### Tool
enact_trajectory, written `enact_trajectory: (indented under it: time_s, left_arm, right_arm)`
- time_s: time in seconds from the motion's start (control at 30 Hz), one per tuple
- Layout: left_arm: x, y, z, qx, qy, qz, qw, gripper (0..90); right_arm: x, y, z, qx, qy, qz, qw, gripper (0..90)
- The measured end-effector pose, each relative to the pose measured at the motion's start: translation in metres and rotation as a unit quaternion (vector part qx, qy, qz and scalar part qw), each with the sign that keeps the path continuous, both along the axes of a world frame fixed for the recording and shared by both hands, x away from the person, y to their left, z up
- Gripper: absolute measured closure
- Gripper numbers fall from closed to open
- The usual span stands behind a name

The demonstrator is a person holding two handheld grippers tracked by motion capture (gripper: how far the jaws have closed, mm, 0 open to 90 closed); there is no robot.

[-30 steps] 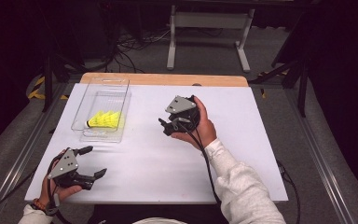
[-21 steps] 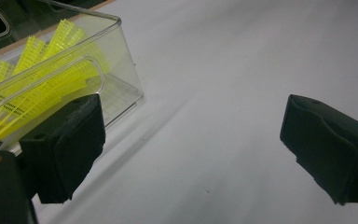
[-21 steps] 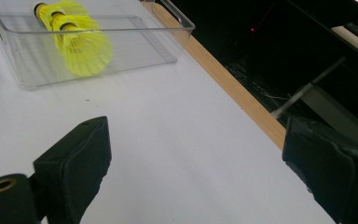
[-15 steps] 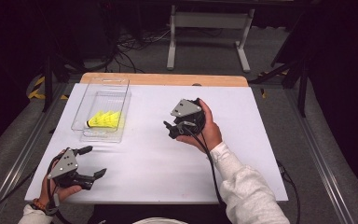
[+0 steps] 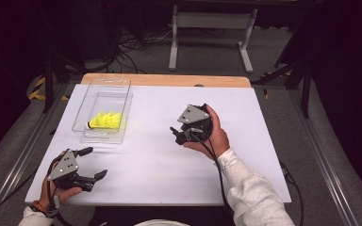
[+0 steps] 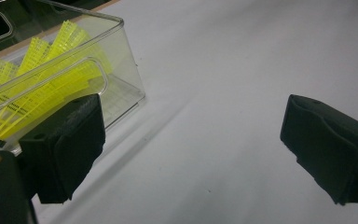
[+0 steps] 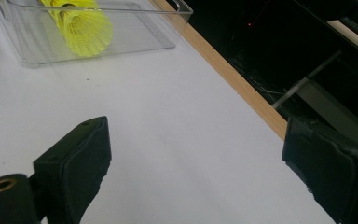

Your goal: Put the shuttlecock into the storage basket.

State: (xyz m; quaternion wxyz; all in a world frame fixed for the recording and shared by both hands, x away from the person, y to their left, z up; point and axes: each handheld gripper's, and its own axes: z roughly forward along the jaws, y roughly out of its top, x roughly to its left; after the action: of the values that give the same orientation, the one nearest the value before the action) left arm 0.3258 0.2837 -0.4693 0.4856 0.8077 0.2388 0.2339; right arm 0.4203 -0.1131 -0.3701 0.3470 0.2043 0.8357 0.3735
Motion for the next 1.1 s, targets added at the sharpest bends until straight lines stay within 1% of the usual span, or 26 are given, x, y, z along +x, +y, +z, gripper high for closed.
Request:
enact_trajectory:
  time_s: [0.23,0.37,0.47,0.67,1.1]
  left_arm:
    - [0.000,0.000,0.000,0.001,0.000,0.000,1.0000,7.5]
    - [0.000,-0.001,0.000,0.001,0.000,0.000,1.0000,7.5]
    - [0.000,-0.001,0.000,0.001,0.001,0.000,1.0000,7.5]
    - [0.000,-0.001,-0.001,0.002,0.001,0.000,1.0000,7.4]
    - [0.000,-0.001,-0.001,0.001,0.001,0.000,1.0000,7.4]
  right_arm:
    - [-0.007,-0.009,-0.003,-0.002,-0.004,-0.004,1.0000,8.8]
    - [-0.010,-0.015,-0.004,-0.007,-0.005,-0.010,0.9999,8.8]
    - [-0.012,-0.017,-0.005,-0.005,-0.004,-0.010,0.9999,8.8]
    - [-0.016,-0.026,-0.008,-0.009,-0.006,-0.018,0.9998,8.7]
    - [-0.023,-0.036,-0.012,-0.017,-0.013,-0.021,0.9996,8.2]
